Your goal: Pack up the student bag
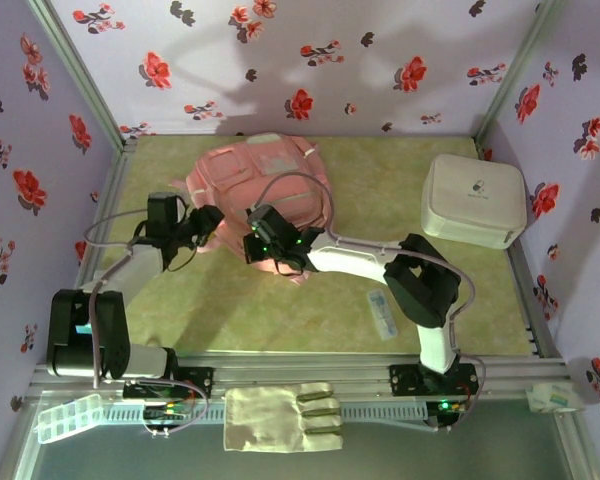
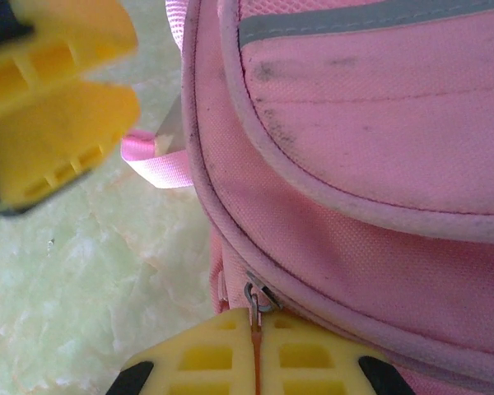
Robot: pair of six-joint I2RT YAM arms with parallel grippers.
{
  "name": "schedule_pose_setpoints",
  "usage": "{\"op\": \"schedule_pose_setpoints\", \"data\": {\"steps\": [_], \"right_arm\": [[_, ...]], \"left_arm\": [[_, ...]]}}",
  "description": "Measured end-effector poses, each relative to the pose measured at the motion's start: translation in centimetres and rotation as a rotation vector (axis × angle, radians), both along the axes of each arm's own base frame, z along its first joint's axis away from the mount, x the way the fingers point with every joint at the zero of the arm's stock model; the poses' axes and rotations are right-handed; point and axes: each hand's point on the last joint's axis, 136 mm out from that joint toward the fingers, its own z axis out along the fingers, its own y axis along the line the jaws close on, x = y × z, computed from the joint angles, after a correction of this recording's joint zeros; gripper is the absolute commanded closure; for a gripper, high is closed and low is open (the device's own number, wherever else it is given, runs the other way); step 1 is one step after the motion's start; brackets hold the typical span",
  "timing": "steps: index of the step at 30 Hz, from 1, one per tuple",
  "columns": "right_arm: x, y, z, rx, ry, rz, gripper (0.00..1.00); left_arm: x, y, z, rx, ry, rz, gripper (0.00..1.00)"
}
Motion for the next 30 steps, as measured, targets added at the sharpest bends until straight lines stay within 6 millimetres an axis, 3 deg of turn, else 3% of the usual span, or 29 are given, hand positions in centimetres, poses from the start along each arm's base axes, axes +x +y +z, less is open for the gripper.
{"op": "schedule_pose_setpoints", "data": {"steps": [4, 10, 16, 22, 30], "right_arm": [[0.0, 0.2, 0.3, 0.007, -0.001, 0.003, 0.99], [0.0, 0.2, 0.3, 0.010, 0.003, 0.002, 0.99], [0.0, 0.2, 0.3, 0.011, 0.003, 0.002, 0.99], [0.0, 0.2, 0.3, 0.012, 0.005, -0.001, 0.99], [0.2, -0.2, 0.1, -0.008, -0.005, -0.024, 0.98]], "left_arm": [[-0.8, -1.2, -0.5, -0.063, 0.024, -0.006, 0.56], [-0.4, -3.0, 0.4, -0.121, -0.010, -0.038, 0.65], [-0.1, -3.4, -1.0, -0.137, 0.030, -0.028, 0.67], [0.0, -3.5, -1.0, -0.138, 0.032, -0.020, 0.70], [0.1, -3.1, -1.3, -0.108, 0.037, -0.007, 0.95]]}}
